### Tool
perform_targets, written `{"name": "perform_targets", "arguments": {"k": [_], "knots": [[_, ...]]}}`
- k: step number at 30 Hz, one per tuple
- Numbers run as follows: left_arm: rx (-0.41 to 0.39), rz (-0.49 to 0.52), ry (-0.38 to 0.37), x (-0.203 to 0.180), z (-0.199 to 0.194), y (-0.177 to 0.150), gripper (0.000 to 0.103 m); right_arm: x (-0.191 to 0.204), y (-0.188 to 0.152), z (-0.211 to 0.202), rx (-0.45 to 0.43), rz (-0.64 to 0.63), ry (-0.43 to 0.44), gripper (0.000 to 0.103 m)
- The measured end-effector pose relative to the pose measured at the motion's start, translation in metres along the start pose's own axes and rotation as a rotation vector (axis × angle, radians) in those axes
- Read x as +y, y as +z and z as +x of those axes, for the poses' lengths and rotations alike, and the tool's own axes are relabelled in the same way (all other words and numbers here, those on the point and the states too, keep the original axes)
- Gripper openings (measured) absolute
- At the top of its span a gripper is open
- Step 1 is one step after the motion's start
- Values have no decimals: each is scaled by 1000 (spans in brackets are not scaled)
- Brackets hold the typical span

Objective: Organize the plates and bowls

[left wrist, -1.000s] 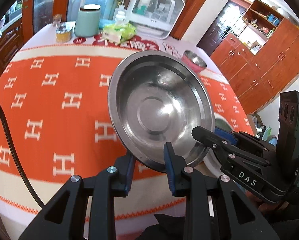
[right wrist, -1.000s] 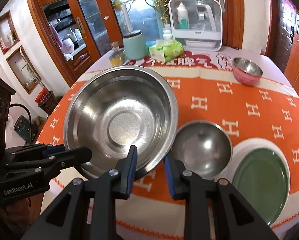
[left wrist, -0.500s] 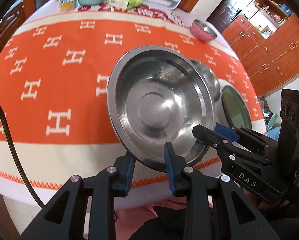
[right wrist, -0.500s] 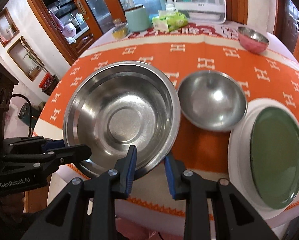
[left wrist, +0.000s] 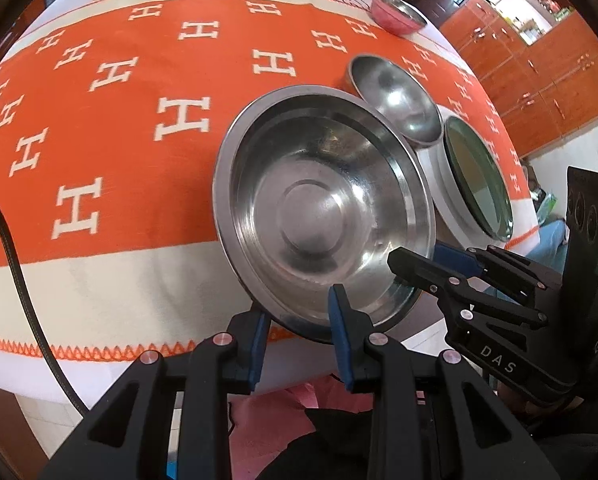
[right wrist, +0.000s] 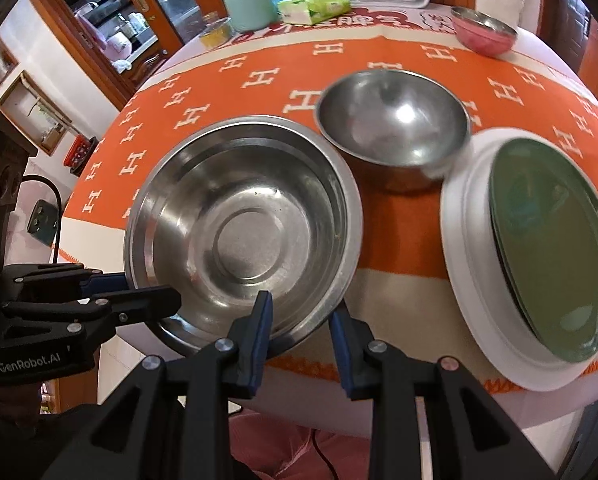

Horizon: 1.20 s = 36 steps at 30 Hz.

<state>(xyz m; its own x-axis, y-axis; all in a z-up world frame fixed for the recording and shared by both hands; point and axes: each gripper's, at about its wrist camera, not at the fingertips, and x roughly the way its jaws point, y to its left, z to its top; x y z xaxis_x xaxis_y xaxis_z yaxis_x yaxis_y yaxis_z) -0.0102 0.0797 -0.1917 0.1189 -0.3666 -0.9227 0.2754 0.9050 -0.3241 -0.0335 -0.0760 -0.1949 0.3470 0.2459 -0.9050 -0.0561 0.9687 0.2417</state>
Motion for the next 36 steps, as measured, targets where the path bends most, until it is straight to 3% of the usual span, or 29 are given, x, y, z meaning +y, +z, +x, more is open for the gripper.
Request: {"name": "perform_targets", "arguments": {"k": [9, 17, 23, 36], "knots": [[36, 43, 1, -13, 15, 5, 30, -10, -6, -1, -3, 30, -24, 29], [38, 38, 21, -15, 18, 14, 40, -11, 0, -8, -27, 21, -17, 29], [-34, 33, 58, -6, 0, 19, 59, -14, 5, -13, -42, 2, -55, 30], [-195, 34, 120, -2, -43, 50, 61, -28, 26, -44, -160, 21, -116, 35]]}}
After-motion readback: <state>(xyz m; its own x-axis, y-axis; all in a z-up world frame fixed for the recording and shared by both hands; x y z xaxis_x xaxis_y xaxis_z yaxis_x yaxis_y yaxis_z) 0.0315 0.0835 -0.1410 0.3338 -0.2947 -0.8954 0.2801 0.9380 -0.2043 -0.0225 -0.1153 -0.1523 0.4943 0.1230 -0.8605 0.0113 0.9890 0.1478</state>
